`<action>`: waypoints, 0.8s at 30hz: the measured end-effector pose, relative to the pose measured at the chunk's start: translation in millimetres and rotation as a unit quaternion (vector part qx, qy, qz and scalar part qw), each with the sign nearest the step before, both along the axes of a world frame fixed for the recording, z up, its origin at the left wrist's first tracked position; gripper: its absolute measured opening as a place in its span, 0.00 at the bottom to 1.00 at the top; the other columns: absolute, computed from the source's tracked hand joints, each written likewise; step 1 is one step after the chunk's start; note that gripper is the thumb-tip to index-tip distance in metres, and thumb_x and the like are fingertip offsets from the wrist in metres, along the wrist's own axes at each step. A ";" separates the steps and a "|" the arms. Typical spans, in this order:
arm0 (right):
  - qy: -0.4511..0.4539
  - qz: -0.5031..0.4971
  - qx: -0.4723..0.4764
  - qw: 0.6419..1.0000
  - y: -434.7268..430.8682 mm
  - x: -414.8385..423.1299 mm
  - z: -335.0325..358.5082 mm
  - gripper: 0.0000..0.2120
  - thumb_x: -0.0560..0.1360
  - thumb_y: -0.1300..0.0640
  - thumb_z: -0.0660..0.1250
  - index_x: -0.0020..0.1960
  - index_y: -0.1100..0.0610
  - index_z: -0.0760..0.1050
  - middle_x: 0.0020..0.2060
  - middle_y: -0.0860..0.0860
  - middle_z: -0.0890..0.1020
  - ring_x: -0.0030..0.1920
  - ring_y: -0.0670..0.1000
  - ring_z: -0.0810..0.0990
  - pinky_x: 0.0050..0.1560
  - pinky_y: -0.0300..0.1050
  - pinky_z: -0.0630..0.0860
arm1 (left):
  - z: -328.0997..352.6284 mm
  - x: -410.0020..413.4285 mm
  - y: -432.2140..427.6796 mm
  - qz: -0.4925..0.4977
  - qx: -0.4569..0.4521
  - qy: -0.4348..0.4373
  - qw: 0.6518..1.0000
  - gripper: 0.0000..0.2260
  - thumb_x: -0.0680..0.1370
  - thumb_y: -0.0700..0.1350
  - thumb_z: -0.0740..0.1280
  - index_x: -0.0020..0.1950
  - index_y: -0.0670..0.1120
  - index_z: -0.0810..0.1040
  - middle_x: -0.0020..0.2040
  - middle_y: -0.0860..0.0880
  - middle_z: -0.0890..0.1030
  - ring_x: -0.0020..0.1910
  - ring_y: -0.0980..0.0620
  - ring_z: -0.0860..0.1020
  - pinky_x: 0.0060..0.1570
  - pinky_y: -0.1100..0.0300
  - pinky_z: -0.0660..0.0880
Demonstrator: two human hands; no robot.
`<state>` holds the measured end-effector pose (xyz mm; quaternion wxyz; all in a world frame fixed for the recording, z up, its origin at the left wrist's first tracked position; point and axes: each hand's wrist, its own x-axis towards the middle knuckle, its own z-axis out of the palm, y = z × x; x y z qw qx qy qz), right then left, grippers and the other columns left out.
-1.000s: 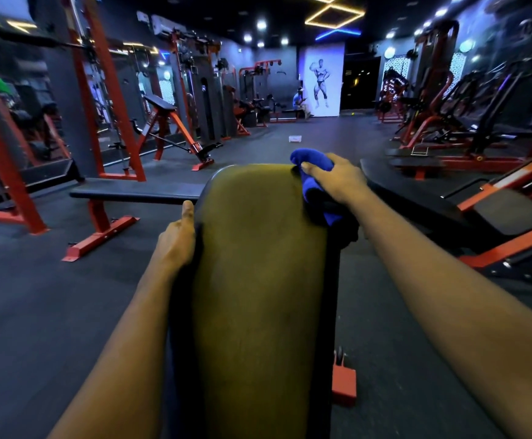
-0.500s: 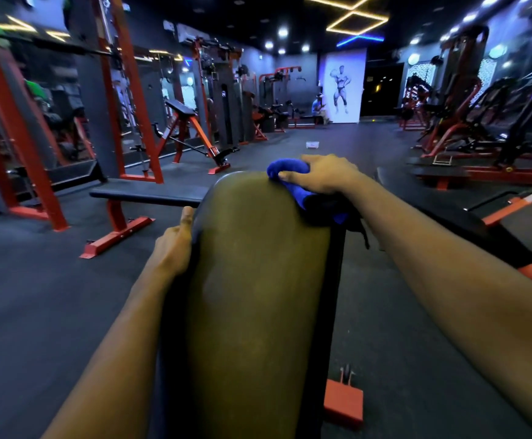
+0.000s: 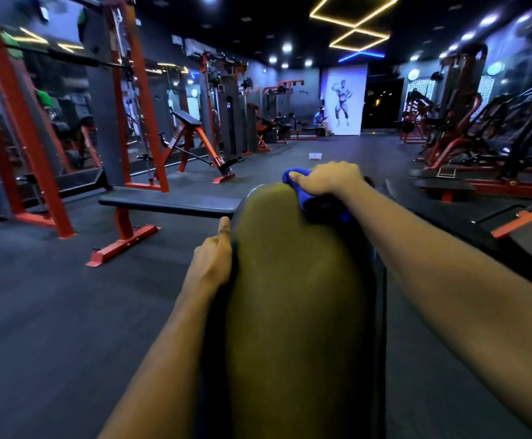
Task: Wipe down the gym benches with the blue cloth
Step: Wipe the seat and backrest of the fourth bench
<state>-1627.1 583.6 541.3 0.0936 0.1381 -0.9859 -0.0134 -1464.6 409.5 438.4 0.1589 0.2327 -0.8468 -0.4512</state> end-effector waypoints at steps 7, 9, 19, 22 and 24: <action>0.090 0.074 -0.066 0.991 39.8 33.0 -24.8 0.29 0.75 0.27 0.52 0.70 0.39 0.68 0.65 0.50 0.76 0.65 0.58 0.75 0.60 0.54 0.72 | -10.0 1.6 -9.1 -0.028 -0.008 0.032 0.999 0.39 0.78 0.69 0.38 0.68 0.44 0.74 0.65 0.38 0.75 0.62 0.39 0.74 0.64 0.45 0.67; 0.094 -0.076 -0.137 0.983 45.3 31.6 -28.6 0.31 0.75 0.26 0.51 0.68 0.44 0.72 0.65 0.53 0.78 0.64 0.60 0.76 0.60 0.54 0.72 | -12.0 2.5 -7.6 -0.033 -0.017 0.036 0.999 0.39 0.78 0.69 0.38 0.68 0.45 0.74 0.64 0.37 0.76 0.62 0.39 0.74 0.64 0.44 0.68; 0.051 0.061 -0.023 0.997 18.9 18.4 -10.0 0.31 0.77 0.28 0.48 0.71 0.44 0.69 0.66 0.53 0.77 0.65 0.59 0.75 0.60 0.54 0.71 | -11.1 -2.2 -2.2 0.005 -0.010 0.011 1.000 0.41 0.76 0.72 0.36 0.70 0.47 0.72 0.65 0.38 0.75 0.63 0.39 0.74 0.65 0.41 0.68; 0.021 -0.027 -0.018 0.999 -9.9 3.9 -1.5 0.32 0.79 0.31 0.48 0.71 0.49 0.71 0.71 0.54 0.73 0.69 0.58 0.72 0.65 0.52 0.68 | -9.8 -4.6 -1.1 0.021 -0.007 0.005 1.000 0.40 0.77 0.72 0.38 0.73 0.47 0.70 0.68 0.37 0.73 0.66 0.38 0.72 0.67 0.41 0.65; 0.041 0.010 -0.010 0.999 -29.7 5.4 -4.7 0.33 0.79 0.31 0.47 0.72 0.50 0.71 0.71 0.55 0.73 0.70 0.58 0.72 0.66 0.52 0.67 | -8.3 -5.3 -1.4 0.022 -0.002 0.001 1.000 0.39 0.78 0.70 0.38 0.74 0.47 0.68 0.70 0.37 0.71 0.67 0.38 0.71 0.68 0.42 0.64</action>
